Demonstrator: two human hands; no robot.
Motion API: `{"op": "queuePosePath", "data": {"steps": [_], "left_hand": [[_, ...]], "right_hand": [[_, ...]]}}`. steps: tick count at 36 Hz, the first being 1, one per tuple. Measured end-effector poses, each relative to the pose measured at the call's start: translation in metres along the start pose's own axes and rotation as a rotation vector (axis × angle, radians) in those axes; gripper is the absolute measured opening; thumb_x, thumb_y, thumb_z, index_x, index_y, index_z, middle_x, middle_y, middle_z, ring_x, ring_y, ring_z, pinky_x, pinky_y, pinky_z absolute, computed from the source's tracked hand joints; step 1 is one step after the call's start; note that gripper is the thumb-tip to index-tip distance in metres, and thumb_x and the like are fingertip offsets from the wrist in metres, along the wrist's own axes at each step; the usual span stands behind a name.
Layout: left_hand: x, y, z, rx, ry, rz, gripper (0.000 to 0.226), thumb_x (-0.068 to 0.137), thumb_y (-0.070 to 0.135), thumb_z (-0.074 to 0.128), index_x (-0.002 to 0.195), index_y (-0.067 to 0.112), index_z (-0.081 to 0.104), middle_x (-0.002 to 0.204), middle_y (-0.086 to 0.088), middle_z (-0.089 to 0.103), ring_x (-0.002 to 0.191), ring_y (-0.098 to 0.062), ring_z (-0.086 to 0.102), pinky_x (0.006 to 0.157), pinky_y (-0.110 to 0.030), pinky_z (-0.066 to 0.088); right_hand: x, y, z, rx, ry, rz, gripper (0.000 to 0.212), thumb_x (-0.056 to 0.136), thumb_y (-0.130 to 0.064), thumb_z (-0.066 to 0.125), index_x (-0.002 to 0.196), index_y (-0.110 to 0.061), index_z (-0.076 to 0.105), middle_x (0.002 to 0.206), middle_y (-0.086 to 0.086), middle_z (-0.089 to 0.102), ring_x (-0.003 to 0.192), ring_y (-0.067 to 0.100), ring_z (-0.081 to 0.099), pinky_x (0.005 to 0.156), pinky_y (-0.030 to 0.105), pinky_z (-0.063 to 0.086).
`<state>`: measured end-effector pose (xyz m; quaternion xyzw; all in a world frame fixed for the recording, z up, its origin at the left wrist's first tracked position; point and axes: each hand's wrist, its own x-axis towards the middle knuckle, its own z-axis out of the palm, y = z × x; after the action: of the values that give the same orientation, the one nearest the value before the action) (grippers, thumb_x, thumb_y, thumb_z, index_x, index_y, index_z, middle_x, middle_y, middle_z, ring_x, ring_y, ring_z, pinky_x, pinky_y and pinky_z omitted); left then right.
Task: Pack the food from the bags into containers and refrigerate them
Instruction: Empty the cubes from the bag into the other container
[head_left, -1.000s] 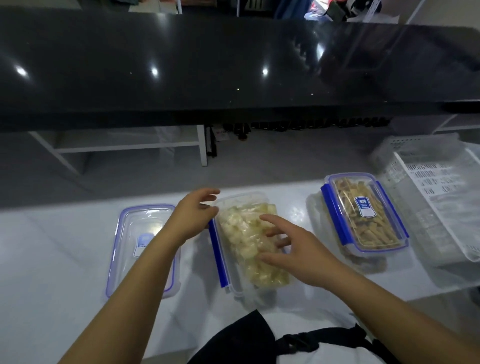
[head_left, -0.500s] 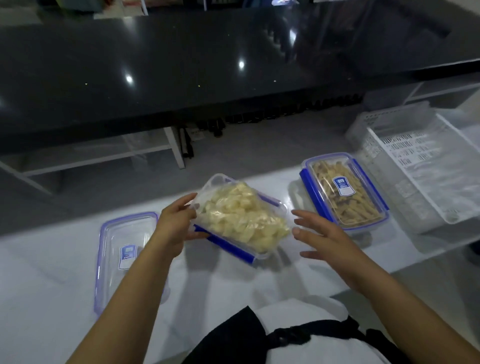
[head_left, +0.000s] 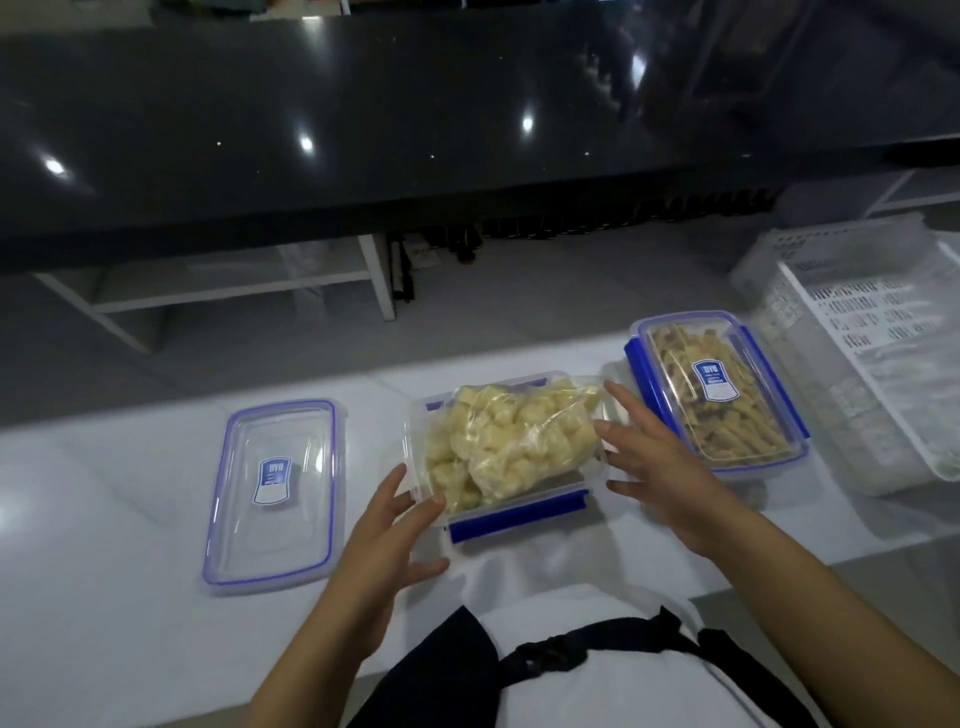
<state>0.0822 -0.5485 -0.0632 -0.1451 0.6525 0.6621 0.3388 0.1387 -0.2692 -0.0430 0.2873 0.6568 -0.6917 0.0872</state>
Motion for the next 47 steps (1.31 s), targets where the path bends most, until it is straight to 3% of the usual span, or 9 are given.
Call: {"op": "queuePosePath", "data": {"steps": [4, 7, 10, 13, 16, 21, 33, 39, 47], "left_hand": [[-0.008, 0.005, -0.001, 0.391, 0.080, 0.288, 0.093, 0.070, 0.063, 0.073, 0.150, 0.056, 0.025, 0.144, 0.034, 0.033, 0.127, 0.002, 0.045, 0.100, -0.028, 0.042], [-0.010, 0.011, 0.003, 0.654, 0.080, 0.551, 0.075, 0.075, 0.056, 0.077, 0.135, 0.065, 0.032, 0.129, 0.059, 0.025, 0.121, 0.032, 0.028, 0.092, -0.002, 0.030], [-0.005, 0.013, 0.010, 0.804, 0.044, 0.634, 0.067, 0.075, 0.045, 0.084, 0.129, 0.055, 0.046, 0.142, 0.039, 0.028, 0.124, 0.030, 0.021, 0.104, -0.008, 0.024], [0.002, 0.013, 0.022, 0.897, 0.054, 0.644, 0.061, 0.075, 0.039, 0.086, 0.129, 0.036, 0.058, 0.148, 0.019, 0.033, 0.134, 0.006, 0.029, 0.114, -0.024, 0.026], [0.007, 0.015, 0.029, 0.859, 0.134, 0.693, 0.039, 0.077, 0.029, 0.087, 0.111, 0.025, 0.069, 0.141, 0.011, 0.049, 0.129, -0.006, 0.042, 0.112, -0.028, 0.033], [0.009, 0.016, 0.030, 0.825, 0.168, 0.739, 0.015, 0.082, 0.019, 0.083, 0.093, 0.020, 0.073, 0.127, 0.019, 0.052, 0.118, 0.003, 0.042, 0.100, -0.006, 0.024], [0.004, 0.024, 0.036, 0.852, 0.103, 0.793, 0.011, 0.088, 0.013, 0.076, 0.089, 0.022, 0.069, 0.130, 0.009, 0.059, 0.124, -0.009, 0.048, 0.110, -0.041, 0.038], [0.001, 0.042, 0.022, 0.615, 0.136, 0.851, 0.019, 0.093, 0.019, 0.069, 0.088, 0.035, 0.062, 0.128, 0.023, 0.060, 0.122, 0.010, 0.050, 0.096, -0.001, 0.031], [0.011, 0.094, 0.013, 0.283, 0.104, 0.864, 0.016, 0.096, 0.013, 0.064, 0.094, 0.029, 0.065, 0.114, 0.010, 0.071, 0.111, -0.011, 0.066, 0.100, -0.034, 0.054]], "right_hand": [[0.003, -0.004, -0.006, -0.147, 0.041, -0.047, 0.068, 0.087, -0.042, 0.072, 0.142, -0.058, 0.035, 0.134, -0.016, 0.052, 0.124, 0.012, 0.051, 0.092, 0.037, 0.047], [0.008, -0.005, -0.009, -0.301, 0.135, -0.171, 0.073, 0.089, -0.029, 0.073, 0.147, -0.051, 0.034, 0.140, -0.013, 0.045, 0.127, 0.012, 0.048, 0.087, 0.028, 0.048], [0.015, -0.008, -0.010, -0.519, 0.184, -0.306, 0.069, 0.091, -0.027, 0.071, 0.148, -0.045, 0.037, 0.145, -0.012, 0.043, 0.130, 0.008, 0.042, 0.102, 0.033, 0.043], [0.027, -0.015, -0.013, -0.757, 0.216, -0.388, 0.056, 0.093, -0.020, 0.069, 0.144, -0.030, 0.048, 0.151, -0.005, 0.043, 0.139, 0.014, 0.039, 0.107, 0.028, 0.031], [0.039, -0.021, -0.015, -0.885, 0.192, -0.357, 0.046, 0.093, -0.015, 0.068, 0.137, -0.021, 0.057, 0.152, 0.003, 0.043, 0.143, 0.021, 0.035, 0.114, 0.032, 0.027], [0.053, -0.029, -0.019, -1.108, 0.192, -0.399, 0.033, 0.092, -0.017, 0.069, 0.124, -0.023, 0.067, 0.150, 0.006, 0.046, 0.147, 0.029, 0.025, 0.120, 0.045, 0.018], [0.057, -0.038, -0.024, -1.232, 0.208, -0.428, 0.010, 0.092, -0.025, 0.069, 0.094, -0.020, 0.078, 0.135, -0.002, 0.060, 0.138, 0.022, 0.038, 0.114, 0.042, 0.026], [0.028, -0.051, -0.024, -0.971, 0.257, -0.604, 0.004, 0.087, -0.009, 0.074, 0.085, -0.011, 0.077, 0.120, 0.004, 0.067, 0.120, 0.025, 0.053, 0.106, 0.041, 0.037], [0.001, -0.083, -0.019, -0.766, 0.269, -0.696, 0.006, 0.088, -0.012, 0.074, 0.089, -0.018, 0.075, 0.111, -0.008, 0.063, 0.108, 0.014, 0.059, 0.097, 0.029, 0.044]]}}
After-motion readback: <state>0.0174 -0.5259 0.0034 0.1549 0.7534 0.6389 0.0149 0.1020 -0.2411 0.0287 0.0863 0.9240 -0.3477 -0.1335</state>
